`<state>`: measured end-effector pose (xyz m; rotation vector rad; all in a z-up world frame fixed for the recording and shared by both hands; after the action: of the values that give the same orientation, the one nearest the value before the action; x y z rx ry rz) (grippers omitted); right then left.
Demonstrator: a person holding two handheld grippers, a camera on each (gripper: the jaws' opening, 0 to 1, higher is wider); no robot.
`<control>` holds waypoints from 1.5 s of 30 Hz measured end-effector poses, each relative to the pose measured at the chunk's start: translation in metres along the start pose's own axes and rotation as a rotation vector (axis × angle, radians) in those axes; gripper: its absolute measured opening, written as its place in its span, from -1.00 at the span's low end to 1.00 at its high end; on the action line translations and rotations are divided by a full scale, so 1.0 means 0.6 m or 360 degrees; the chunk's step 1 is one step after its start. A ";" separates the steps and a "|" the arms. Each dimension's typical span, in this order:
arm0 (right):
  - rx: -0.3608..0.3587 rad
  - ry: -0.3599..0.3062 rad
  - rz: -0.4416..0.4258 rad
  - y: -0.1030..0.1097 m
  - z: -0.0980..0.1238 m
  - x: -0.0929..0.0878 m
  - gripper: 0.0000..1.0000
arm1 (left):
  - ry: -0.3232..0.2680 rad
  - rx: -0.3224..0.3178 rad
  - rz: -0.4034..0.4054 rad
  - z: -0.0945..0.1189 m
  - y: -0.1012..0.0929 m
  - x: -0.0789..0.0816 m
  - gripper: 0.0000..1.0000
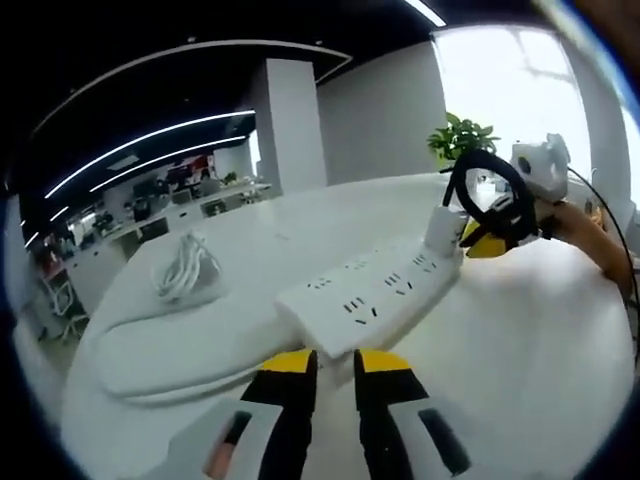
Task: Straighten the power strip on the desk, plug the charger into it
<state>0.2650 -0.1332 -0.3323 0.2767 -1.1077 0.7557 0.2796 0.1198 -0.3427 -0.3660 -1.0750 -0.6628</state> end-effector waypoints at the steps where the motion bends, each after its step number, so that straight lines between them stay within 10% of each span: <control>1: 0.0005 0.0002 -0.0036 0.000 0.002 -0.002 -0.80 | 0.0003 0.0011 -0.0016 0.001 0.001 0.000 -0.72; 15: -0.0036 0.0046 -0.0218 0.000 0.034 -0.010 -0.77 | -0.0170 0.0078 -0.0056 0.028 -0.009 0.042 -0.72; 45: -0.0108 -0.0037 -0.0293 0.050 0.095 -0.011 -0.76 | -0.0152 0.0162 0.0016 0.102 -0.040 0.006 -0.72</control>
<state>0.2031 -0.1458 -0.3176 0.3257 -1.1109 0.5517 0.2229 0.1358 -0.3133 -0.3176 -1.1923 -0.5838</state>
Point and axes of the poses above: the point that each gripper's makers call its tool centre point, and the gripper's own axes: z roughly backward along the fingers, y roughly to its left, x roughly out of its top, the point moved 5 cm from there along z, roughly backward along the fingers, and after that the axes turned 1 degree about z, right-handed, at the moved point
